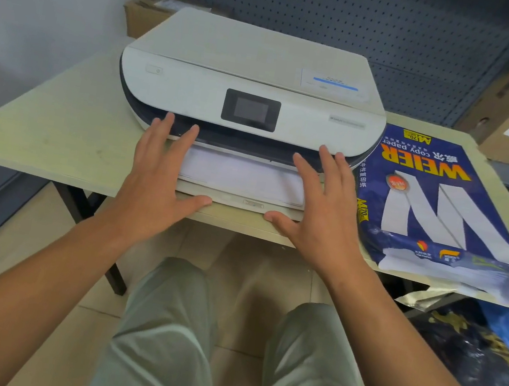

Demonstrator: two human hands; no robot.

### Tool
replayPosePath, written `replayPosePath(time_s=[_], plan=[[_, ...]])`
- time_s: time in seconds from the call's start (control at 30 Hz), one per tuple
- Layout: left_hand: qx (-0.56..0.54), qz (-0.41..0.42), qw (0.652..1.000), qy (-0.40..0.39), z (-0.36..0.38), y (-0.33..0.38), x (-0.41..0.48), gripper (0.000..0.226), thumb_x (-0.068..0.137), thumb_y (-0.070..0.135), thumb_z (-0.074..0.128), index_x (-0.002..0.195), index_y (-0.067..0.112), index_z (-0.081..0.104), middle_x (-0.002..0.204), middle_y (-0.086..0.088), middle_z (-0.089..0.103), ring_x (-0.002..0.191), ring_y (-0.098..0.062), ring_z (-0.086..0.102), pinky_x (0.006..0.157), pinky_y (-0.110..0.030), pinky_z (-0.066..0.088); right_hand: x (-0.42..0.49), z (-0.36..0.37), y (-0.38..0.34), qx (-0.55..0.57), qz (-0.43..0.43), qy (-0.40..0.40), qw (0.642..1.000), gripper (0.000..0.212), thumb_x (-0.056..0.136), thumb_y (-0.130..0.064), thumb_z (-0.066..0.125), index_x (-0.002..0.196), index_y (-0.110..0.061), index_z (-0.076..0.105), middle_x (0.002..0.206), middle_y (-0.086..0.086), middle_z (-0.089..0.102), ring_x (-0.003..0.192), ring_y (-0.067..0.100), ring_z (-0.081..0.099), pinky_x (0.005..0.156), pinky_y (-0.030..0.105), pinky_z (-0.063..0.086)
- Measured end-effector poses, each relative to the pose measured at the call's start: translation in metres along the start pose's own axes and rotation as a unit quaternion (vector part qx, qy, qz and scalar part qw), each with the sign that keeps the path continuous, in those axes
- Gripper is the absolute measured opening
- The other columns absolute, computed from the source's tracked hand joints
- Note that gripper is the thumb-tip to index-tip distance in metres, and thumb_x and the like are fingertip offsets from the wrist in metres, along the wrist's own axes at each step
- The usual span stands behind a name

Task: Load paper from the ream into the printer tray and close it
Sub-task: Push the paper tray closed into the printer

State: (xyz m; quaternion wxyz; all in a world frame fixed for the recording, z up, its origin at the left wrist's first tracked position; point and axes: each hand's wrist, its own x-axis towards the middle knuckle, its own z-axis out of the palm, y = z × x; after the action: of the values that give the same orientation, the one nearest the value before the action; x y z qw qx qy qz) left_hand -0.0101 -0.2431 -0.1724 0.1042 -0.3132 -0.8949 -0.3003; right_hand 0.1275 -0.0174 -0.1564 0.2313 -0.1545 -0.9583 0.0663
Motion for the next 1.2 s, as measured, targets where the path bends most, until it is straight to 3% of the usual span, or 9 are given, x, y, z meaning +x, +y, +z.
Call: replayPosePath(time_s=[0.23, 0.33, 0.5, 0.67, 0.87, 1.2], plan=[[0.093, 0.074, 0.993, 0.019, 0.000, -0.002, 0.023, 0.108, 0.075, 0.051, 0.081, 0.159, 0.030, 0.016, 0.170, -0.010, -0.001, 0.156, -0.031, -0.008, 0.124, -0.055, 0.009, 0.019, 0.007, 0.007, -0.024, -0.019, 0.013, 0.999, 0.097, 0.075, -0.063, 0.074, 0.155, -0.030, 0.030, 0.166, 0.012, 0.023, 0.156, 0.035, 0.013, 0.124, 0.056, 0.021], [0.130, 0.116, 0.985, 0.013, -0.002, -0.001, 0.035, 0.108, 0.074, 0.053, 0.081, 0.159, 0.028, 0.019, 0.170, -0.012, 0.003, 0.156, -0.034, -0.006, 0.123, -0.060, 0.005, 0.026, 0.008, 0.009, -0.044, -0.029, 0.013, 0.999, 0.097, 0.076, -0.065, 0.072, 0.155, -0.032, 0.028, 0.168, 0.010, 0.019, 0.157, 0.035, 0.009, 0.126, 0.058, 0.014], [0.178, 0.189, 0.966, -0.001, -0.004, -0.006, 0.050, 0.101, 0.077, 0.058, 0.075, 0.158, 0.027, 0.023, 0.170, -0.009, 0.009, 0.157, -0.033, -0.002, 0.123, -0.062, 0.003, 0.032, 0.009, 0.014, -0.043, -0.060, 0.022, 0.997, 0.093, 0.077, -0.064, 0.070, 0.155, -0.035, 0.028, 0.168, 0.007, 0.018, 0.157, 0.033, 0.008, 0.126, 0.058, 0.010], [0.196, 0.247, 0.949, -0.018, -0.001, -0.003, 0.062, 0.089, 0.082, 0.050, 0.071, 0.156, 0.025, 0.028, 0.169, -0.004, 0.015, 0.157, -0.029, 0.001, 0.123, -0.062, 0.002, 0.042, 0.010, 0.018, -0.043, -0.072, 0.025, 0.996, 0.094, 0.076, -0.064, 0.070, 0.155, -0.034, 0.029, 0.168, 0.008, 0.018, 0.157, 0.033, 0.009, 0.126, 0.060, 0.009], [0.157, 0.234, 0.960, -0.004, 0.016, -0.001, 0.063, 0.080, 0.083, 0.033, 0.069, 0.154, 0.023, 0.034, 0.168, -0.004, 0.019, 0.157, -0.028, 0.008, 0.124, -0.060, 0.006, 0.053, 0.016, 0.023, -0.053, -0.072, 0.029, 0.996, 0.094, 0.077, -0.064, 0.070, 0.155, -0.033, 0.027, 0.170, 0.008, 0.014, 0.158, 0.032, 0.007, 0.125, 0.060, 0.008], [0.162, 0.188, 0.967, 0.050, 0.021, -0.006, 0.069, 0.082, 0.084, 0.045, 0.074, 0.153, 0.025, 0.035, 0.168, -0.006, 0.020, 0.154, -0.028, 0.018, 0.125, -0.052, 0.012, 0.059, 0.024, 0.024, -0.078, -0.053, 0.068, 0.993, 0.091, 0.077, -0.064, 0.071, 0.153, -0.033, 0.032, 0.166, 0.007, 0.025, 0.155, 0.030, 0.019, 0.124, 0.059, 0.017]])
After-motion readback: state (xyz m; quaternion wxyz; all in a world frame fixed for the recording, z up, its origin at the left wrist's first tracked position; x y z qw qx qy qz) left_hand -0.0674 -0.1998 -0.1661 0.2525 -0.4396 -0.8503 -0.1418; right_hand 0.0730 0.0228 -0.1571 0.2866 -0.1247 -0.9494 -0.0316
